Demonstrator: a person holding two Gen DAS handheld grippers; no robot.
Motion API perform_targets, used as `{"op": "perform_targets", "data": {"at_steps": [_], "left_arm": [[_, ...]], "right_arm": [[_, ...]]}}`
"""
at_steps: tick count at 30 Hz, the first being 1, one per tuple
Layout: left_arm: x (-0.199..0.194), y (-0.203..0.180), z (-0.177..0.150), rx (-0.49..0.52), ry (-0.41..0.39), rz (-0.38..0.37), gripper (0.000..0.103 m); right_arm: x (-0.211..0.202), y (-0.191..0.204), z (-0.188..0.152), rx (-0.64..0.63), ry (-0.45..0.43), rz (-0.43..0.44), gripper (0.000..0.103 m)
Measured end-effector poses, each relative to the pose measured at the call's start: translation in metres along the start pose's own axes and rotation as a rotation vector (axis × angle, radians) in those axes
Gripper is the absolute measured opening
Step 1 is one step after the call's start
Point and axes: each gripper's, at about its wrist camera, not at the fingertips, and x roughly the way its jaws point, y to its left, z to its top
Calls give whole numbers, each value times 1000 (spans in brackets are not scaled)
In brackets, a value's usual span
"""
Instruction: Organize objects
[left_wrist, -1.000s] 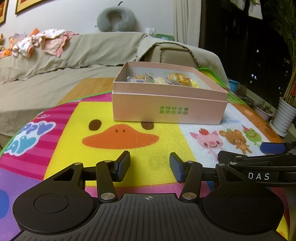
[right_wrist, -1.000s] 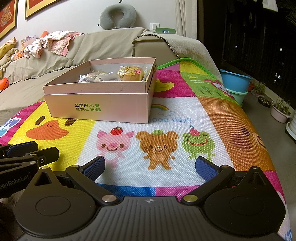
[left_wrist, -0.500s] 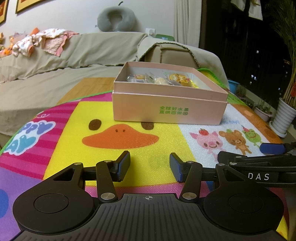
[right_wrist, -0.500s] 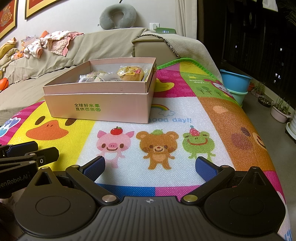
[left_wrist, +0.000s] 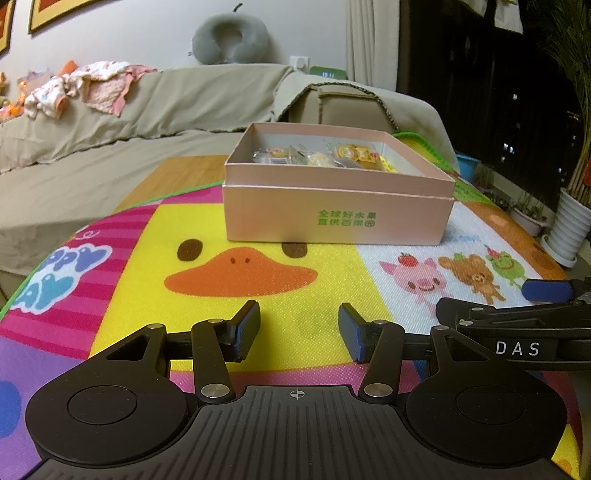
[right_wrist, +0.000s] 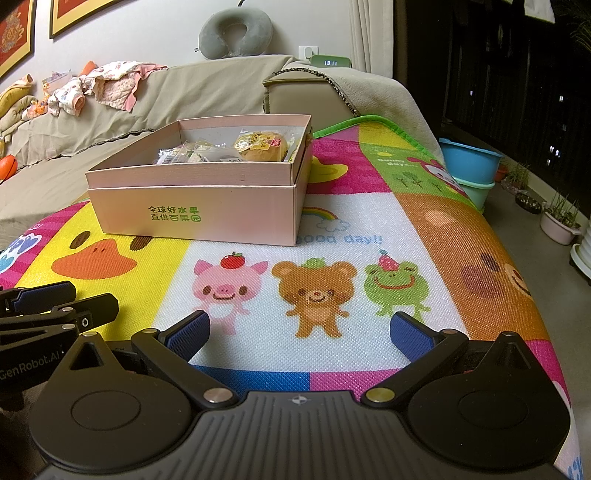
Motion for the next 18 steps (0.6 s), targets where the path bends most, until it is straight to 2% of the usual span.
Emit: {"op": "perform_targets", "data": {"at_steps": [8, 18], "left_arm": [[0, -2, 0, 6, 1, 4, 54], [-2, 6, 0, -39, -5, -31, 52]], "right_arm": [[0, 0, 0, 0, 0, 0, 103], [0, 0, 0, 0, 0, 0, 103]]}}
